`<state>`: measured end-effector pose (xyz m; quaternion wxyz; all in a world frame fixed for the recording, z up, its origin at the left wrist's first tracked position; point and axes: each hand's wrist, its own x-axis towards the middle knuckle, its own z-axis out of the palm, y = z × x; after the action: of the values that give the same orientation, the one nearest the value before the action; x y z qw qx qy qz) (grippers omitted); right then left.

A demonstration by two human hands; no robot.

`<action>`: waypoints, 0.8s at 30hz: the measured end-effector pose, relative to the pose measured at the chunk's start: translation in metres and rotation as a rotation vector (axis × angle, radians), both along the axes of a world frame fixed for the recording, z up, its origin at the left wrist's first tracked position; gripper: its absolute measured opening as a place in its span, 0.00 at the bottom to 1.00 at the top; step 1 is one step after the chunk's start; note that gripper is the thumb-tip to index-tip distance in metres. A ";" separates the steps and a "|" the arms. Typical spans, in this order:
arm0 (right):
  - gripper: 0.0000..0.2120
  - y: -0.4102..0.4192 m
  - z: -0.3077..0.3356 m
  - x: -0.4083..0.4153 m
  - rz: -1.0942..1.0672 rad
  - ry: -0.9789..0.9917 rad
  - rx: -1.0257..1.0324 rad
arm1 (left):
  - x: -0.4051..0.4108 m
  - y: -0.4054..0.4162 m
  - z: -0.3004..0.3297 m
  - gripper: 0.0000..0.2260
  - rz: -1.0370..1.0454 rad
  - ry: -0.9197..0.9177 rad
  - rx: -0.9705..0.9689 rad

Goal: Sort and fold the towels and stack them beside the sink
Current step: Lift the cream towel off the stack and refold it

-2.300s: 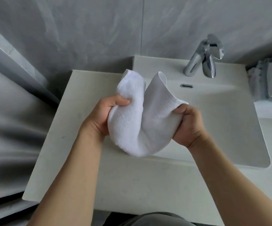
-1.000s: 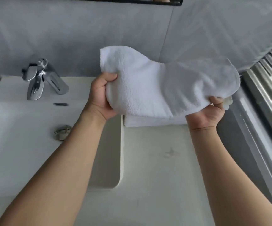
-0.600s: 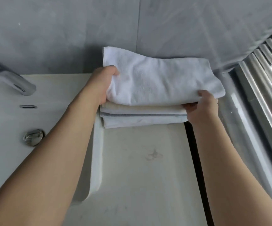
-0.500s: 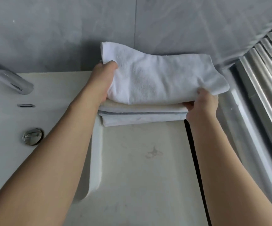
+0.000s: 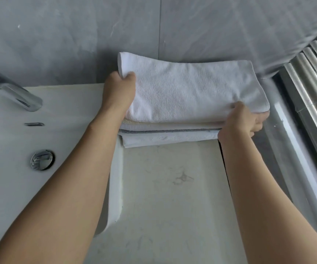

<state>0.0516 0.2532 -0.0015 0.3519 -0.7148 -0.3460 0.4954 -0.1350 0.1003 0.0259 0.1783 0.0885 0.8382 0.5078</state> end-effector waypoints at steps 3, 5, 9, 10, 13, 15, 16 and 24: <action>0.36 0.008 0.001 0.001 -0.041 0.046 0.107 | 0.003 0.002 -0.006 0.15 -0.014 0.167 -0.207; 0.36 0.008 0.001 -0.001 -0.081 0.157 0.155 | 0.003 0.002 -0.012 0.19 -0.004 0.283 -0.360; 0.39 -0.002 -0.006 -0.016 -0.159 0.274 0.106 | -0.005 0.003 -0.026 0.21 0.012 0.186 -0.202; 0.40 -0.007 -0.007 -0.021 -0.163 0.264 0.076 | -0.007 0.003 -0.028 0.23 -0.003 0.097 -0.136; 0.43 -0.018 -0.014 -0.036 -0.139 0.168 0.028 | -0.017 0.009 -0.023 0.28 -0.010 -0.116 -0.011; 0.44 -0.020 -0.016 -0.042 -0.133 0.121 0.054 | -0.027 0.016 -0.017 0.29 -0.003 -0.171 -0.005; 0.45 -0.021 -0.019 -0.044 -0.128 0.104 0.073 | -0.032 0.020 -0.015 0.29 -0.004 -0.180 -0.006; 0.55 -0.074 -0.022 -0.074 -0.073 0.401 -0.150 | -0.054 0.022 -0.031 0.18 0.008 -0.104 -0.126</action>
<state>-0.0222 0.1791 -0.0233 0.3772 -0.6383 -0.2050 0.6390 -0.1888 0.1220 -0.0047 0.2249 0.0474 0.8584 0.4586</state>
